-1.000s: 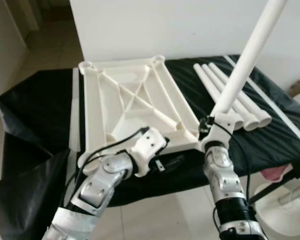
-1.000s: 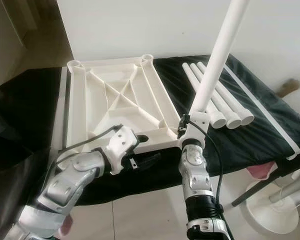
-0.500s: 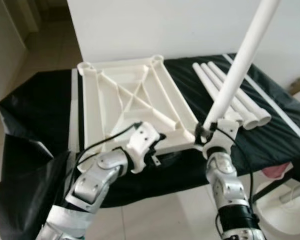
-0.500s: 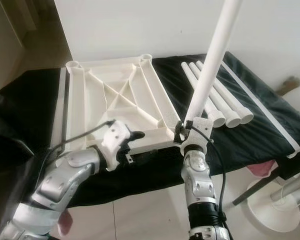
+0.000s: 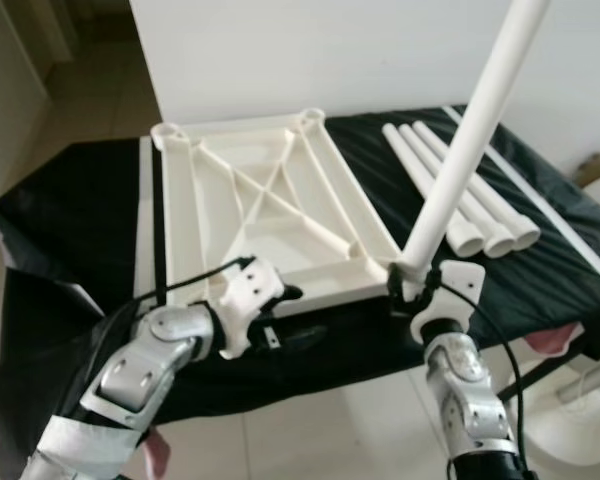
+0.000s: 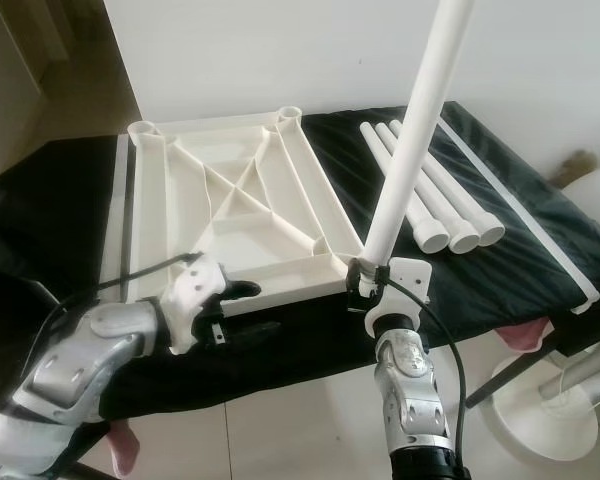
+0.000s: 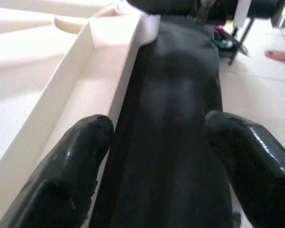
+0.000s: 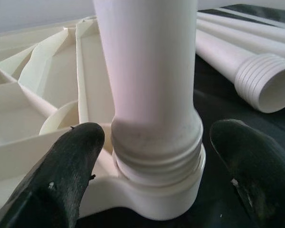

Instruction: Building children table

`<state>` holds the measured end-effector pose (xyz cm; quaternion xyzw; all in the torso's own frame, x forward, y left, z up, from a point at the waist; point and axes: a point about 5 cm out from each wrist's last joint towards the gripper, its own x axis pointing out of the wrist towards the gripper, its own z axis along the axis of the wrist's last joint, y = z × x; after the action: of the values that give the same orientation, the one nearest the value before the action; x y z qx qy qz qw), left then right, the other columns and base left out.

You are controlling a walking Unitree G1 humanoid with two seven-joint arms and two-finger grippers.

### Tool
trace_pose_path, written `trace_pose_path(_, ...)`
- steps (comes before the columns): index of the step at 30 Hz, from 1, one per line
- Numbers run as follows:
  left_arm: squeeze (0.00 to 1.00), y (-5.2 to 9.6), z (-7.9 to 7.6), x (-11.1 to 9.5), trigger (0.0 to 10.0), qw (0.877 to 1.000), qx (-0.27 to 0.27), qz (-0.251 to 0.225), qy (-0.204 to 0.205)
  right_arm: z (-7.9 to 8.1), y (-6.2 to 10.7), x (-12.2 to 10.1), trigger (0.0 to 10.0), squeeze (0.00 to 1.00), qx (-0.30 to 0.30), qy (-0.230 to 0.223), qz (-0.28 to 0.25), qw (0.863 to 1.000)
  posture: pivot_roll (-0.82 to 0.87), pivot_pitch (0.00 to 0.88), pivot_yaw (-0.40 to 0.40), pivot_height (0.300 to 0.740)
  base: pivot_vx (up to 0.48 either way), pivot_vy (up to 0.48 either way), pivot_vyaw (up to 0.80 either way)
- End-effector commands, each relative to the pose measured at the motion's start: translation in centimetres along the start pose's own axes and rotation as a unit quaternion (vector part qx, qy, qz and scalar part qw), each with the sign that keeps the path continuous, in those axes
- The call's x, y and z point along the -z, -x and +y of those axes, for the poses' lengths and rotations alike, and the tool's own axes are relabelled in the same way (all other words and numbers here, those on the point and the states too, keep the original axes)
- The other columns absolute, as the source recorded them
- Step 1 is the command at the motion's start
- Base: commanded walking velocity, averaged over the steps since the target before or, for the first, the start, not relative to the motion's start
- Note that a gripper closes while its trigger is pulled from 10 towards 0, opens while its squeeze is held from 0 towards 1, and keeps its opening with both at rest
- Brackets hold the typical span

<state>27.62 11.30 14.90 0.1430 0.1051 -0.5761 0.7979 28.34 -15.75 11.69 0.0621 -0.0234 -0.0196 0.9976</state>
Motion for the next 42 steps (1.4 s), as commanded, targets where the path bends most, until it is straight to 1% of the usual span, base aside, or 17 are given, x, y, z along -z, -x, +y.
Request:
trace_pose_path(1, 0.0, 0.5, 0.5, 0.2, 10.0, 1.0, 0.009, 0.007, -0.003, -0.2, 0.2, 0.1, 10.0, 0.0, -0.001, 0.0, 0.004, 1.0, -0.02, 0.042, -0.028, 0.74, 0.0, 0.0, 0.0)
trace_pose_path(2, 0.0, 0.7, 0.7, 0.4, 10.0, 1.0, 0.008, 0.014, -0.005, -0.2, 0.3, 0.1, 10.0, 0.0, -0.002, -0.004, 0.003, 1.0, -0.02, 0.042, -0.028, 0.74, 0.0, 0.0, 0.0)
trace_pose_path(5, 0.0, 1.8, 2.4, 0.7, 10.0, 0.999, -0.006, 0.037, -0.007, -0.6, 0.9, 0.2, 10.0, 0.0, -0.002, -0.005, 0.003, 1.0, -0.04, 0.04, -0.014, 0.74, 0.0, 0.0, 0.0)
trace_pose_path(8, 0.0, 2.1, 2.8, 0.7, 10.0, 0.999, -0.011, 0.04, -0.009, -0.6, 1.1, 0.2, 10.0, 0.0, -0.002, -0.006, 0.003, 1.0, -0.04, 0.04, -0.012, 0.74, 0.0, 0.0, 0.0)
trace_pose_path(10, 0.0, 2.9, 4.4, 0.4, 10.0, 0.998, -0.042, 0.05, -0.02, -0.7, 1.6, 0.5, 10.0, 0.0, -0.003, -0.005, 0.012, 1.0, -0.05, 0.044, -0.009, 0.74, 0.0, 0.0, 0.0)
trace_pose_path(11, 0.0, 2.9, 4.4, 0.4, 10.0, 0.998, -0.042, 0.05, -0.02, -0.7, 1.6, 0.5, 10.0, 0.0, -0.003, -0.005, 0.012, 1.0, -0.05, 0.044, -0.009, 0.74, 0.0, 0.0, 0.0)
trace_pose_path(12, 0.0, 3.3, 5.3, 0.2, 10.0, 0.996, -0.062, 0.052, -0.024, -0.7, 1.8, 0.7, 10.0, 0.0, -0.007, -0.006, 0.017, 1.0, -0.05, 0.043, -0.01, 0.74, 0.0, 0.0, 0.0)
trace_pose_path(14, 0.0, 3.3, 5.3, 0.2, 10.0, 0.996, -0.062, 0.052, -0.024, -0.7, 1.8, 0.7, 10.0, 0.0, -0.007, -0.006, 0.017, 1.0, -0.05, 0.043, -0.01, 0.74, 0.0, 0.0, 0.0)
trace_pose_path(16, 0.0, 3.8, 7.1, -0.5, 10.0, 0.992, -0.111, 0.046, -0.038, -0.6, 2.0, 1.0, 10.0, 0.0, -0.016, -0.004, 0.027, 1.0, -0.05, 0.046, -0.014, 0.74, 0.0, 0.0, 0.0)
trace_pose_path(18, 0.0, 3.8, 8.3, -1.1, 10.0, 0.987, -0.151, 0.033, -0.051, -0.6, 2.2, 1.2, 10.0, 0.0, -0.022, -0.003, 0.034, 0.999, -0.05, 0.045, -0.014, 0.74, 0.0, 0.0, 0.0)
trace_pose_path(19, 0.0, 3.8, 8.3, -1.1, 10.0, 0.987, -0.151, 0.033, -0.051, -0.6, 2.2, 1.2, 10.0, 0.0, -0.022, -0.003, 0.034, 0.999, -0.05, 0.045, -0.014, 0.74, 0.0, 0.0, 0.0)
trace_pose_path(20, 0.0, 3.6, 8.7, -1.3, 10.0, 0.984, -0.167, 0.028, -0.06, -0.5, 2.3, 1.4, 10.0, 0.0, -0.026, -0.003, 0.036, 0.999, -0.05, 0.046, -0.015, 0.74, 0.0, 0.0, 0.0)
trace_pose_path(25, 0.0, 2.8, 9.1, -0.8, 10.0, 0.98, -0.189, 0.028, -0.062, -0.5, 2.6, 1.6, 10.0, 0.0, -0.031, 0.001, 0.042, 0.999, -0.05, 0.046, -0.015, 0.74, 0.0, 0.0, 0.0)
trace_pose_path(27, 0.0, 2.5, 9.3, -0.1, 10.0, 0.978, -0.195, 0.043, -0.066, -0.8, 2.7, 1.5, 10.0, 0.0, -0.03, 0.004, 0.044, 0.999, -0.06, 0.048, -0.009, 0.74, 0.0, 0.0, 0.0)
trace_pose_path(32, 0.0, 2.5, 9.6, 0.7, 10.0, 0.975, -0.202, 0.06, -0.066, -1.3, 2.9, 1.4, 10.0, 0.0, -0.03, 0.009, 0.044, 0.999, -0.06, 0.047, -0.009, 0.74, 0.0, 0.0, 0.0)
trace_pose_path(36, 0.0, 2.9, 10.1, 1.4, 10.0, 0.967, -0.225, 0.08, -0.083, -2.1, 3.5, 1.4, 10.0, 0.0, -0.027, 0.019, 0.05, 0.998, -0.06, 0.051, -0.009, 0.74, 0.0, 0.0, 0.0)
trace_pose_path(42, 0.0, 3.1, 10.1, 2.2, 10.0, 0.963, -0.236, 0.094, -0.088, -2.9, 3.4, 1.1, 10.0, 0.0, -0.028, 0.024, 0.048, 0.998, -0.06, 0.053, -0.006, 0.74, 0.0, 0.0, 0.0)
